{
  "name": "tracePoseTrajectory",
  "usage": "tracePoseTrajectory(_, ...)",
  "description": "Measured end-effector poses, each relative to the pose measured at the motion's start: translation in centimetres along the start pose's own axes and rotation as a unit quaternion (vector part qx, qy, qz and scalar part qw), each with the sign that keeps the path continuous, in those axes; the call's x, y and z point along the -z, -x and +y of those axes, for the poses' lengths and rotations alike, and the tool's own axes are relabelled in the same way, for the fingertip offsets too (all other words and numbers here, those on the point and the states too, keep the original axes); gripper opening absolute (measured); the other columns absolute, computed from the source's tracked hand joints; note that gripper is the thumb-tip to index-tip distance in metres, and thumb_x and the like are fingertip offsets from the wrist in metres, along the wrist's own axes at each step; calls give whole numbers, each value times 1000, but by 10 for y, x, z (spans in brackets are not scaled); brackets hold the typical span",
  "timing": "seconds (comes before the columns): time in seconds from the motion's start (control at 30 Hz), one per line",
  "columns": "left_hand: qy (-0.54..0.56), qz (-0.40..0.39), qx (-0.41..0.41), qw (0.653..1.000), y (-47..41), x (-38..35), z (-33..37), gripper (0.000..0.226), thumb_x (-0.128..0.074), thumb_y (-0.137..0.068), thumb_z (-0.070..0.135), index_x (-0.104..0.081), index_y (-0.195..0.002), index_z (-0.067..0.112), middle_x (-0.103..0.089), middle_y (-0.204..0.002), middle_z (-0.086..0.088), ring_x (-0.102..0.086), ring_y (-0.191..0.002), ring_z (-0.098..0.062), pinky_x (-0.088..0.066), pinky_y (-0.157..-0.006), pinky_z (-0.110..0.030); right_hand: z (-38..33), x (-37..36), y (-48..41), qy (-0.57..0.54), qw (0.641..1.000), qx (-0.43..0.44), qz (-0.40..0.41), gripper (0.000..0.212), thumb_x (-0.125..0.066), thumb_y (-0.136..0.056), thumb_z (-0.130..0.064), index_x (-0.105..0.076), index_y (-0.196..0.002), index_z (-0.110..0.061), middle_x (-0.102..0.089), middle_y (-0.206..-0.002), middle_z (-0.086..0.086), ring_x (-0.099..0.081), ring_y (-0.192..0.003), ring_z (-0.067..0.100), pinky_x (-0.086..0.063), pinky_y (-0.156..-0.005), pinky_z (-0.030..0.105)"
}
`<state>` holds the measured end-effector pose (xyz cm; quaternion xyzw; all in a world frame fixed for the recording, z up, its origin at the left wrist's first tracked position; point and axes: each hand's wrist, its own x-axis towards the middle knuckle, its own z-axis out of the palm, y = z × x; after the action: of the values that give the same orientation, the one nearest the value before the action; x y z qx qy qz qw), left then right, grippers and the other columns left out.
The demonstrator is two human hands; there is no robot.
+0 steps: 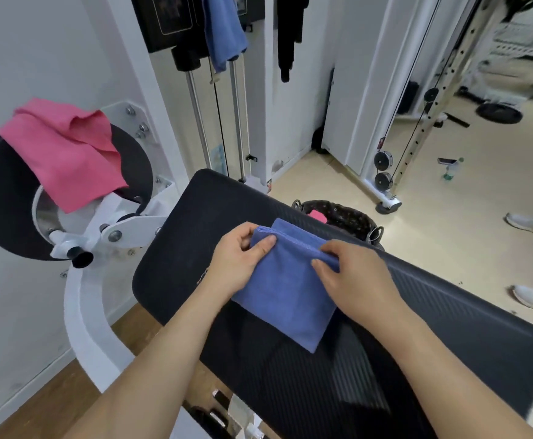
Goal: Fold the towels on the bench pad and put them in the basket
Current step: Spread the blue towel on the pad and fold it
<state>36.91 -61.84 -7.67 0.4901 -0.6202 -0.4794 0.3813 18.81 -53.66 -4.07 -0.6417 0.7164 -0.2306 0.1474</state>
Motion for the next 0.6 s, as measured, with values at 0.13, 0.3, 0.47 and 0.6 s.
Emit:
tracePoseTrajectory(0.13, -43, 16, 5, 999, -18, -14, -3, 11, -66, -90, 33, -66, -88, 23, -72, -81, 1, -68, -80, -19, -54, -74, -40, 8, -3, -12, 56, 997, -31, 32, 16, -50, -93, -27, -63, -101, -22, -66, -91, -5, -60, -83, 19, -47, -68, 33)
tracePoseTrajectory(0.3, -139, 52, -3, 989, -27, -23, -5, 13, -64, -89, 40, -64, -86, 27, -68, -73, 9, -61, -67, -2, -44, -59, -19, 13, -12, -13, 94, 993, -43, 60, 16, -44, -95, -30, -57, -94, -21, -61, -88, -4, -59, -78, 21, -49, -66, 38)
tracePoseTrajectory(0.47, -222, 80, -36, 971, -27, -31, -7, 20, -58, -91, 46, -62, -89, 26, -65, -71, 7, -61, -69, -7, -47, -63, -27, 13, -14, -11, 97, 992, -45, 71, 17, -44, -97, -29, -58, -101, -21, -60, -94, -5, -61, -83, 21, -50, -67, 37)
tracePoseTrajectory(0.6, -312, 113, -75, 941, -25, -39, -9, 31, -51, -93, 50, -57, -89, 21, -60, -66, 6, -56, -63, -14, -41, -59, -32, 13, -14, -10, 61, 993, -50, 92, 17, -46, -96, -27, -59, -106, -21, -62, -97, -4, -60, -87, 21, -49, -71, 38)
